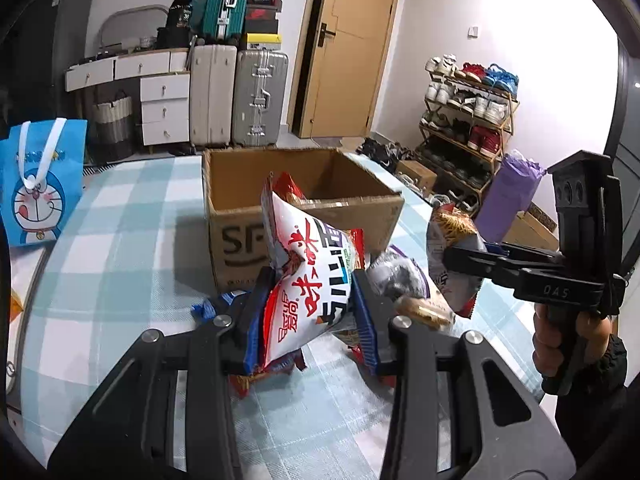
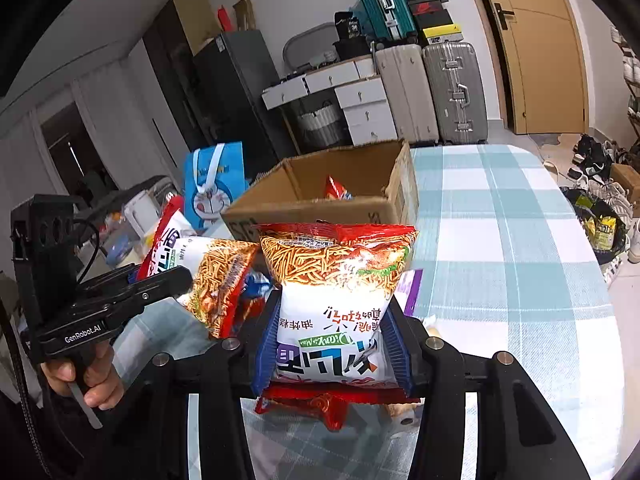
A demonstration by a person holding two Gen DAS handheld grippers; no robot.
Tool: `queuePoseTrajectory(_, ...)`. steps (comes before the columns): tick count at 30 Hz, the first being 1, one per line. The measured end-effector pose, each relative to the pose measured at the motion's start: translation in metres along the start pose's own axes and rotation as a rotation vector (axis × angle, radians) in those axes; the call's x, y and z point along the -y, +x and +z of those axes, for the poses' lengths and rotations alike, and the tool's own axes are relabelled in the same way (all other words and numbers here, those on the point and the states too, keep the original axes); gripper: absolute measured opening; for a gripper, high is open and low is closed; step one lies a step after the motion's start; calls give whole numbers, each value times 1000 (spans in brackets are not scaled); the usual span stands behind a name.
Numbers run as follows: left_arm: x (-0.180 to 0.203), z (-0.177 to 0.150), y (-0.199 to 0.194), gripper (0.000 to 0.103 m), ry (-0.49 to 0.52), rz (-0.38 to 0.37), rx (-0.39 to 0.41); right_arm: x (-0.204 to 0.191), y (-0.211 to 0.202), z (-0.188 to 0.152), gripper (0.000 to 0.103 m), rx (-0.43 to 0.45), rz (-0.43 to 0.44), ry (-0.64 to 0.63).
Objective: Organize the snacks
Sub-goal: 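Carry both bags over the box and release them inside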
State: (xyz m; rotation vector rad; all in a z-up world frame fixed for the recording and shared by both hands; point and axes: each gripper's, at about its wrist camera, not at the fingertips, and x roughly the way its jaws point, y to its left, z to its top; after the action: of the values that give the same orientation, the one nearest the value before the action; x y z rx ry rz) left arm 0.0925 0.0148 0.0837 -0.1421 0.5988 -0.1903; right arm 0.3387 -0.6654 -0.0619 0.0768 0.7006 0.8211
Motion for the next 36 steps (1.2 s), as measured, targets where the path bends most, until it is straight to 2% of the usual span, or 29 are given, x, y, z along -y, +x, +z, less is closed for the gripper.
queuePoseTrajectory(11,-10,44,-22,35,-10,70,92,-11,-5,36,48,65,-6,-30)
queuePoseTrajectory(18,-14,80,-20,35,-22,103,141,-21,1,67,48,107,8,-47)
queuePoseTrajectory(28,-17,118,16,35,-20,163,166,-25,18,107,48,131,7,-52)
queuePoseTrajectory(36,-27,123,59,35,-22,203,145,-15,47,125,48,106,-11,-28)
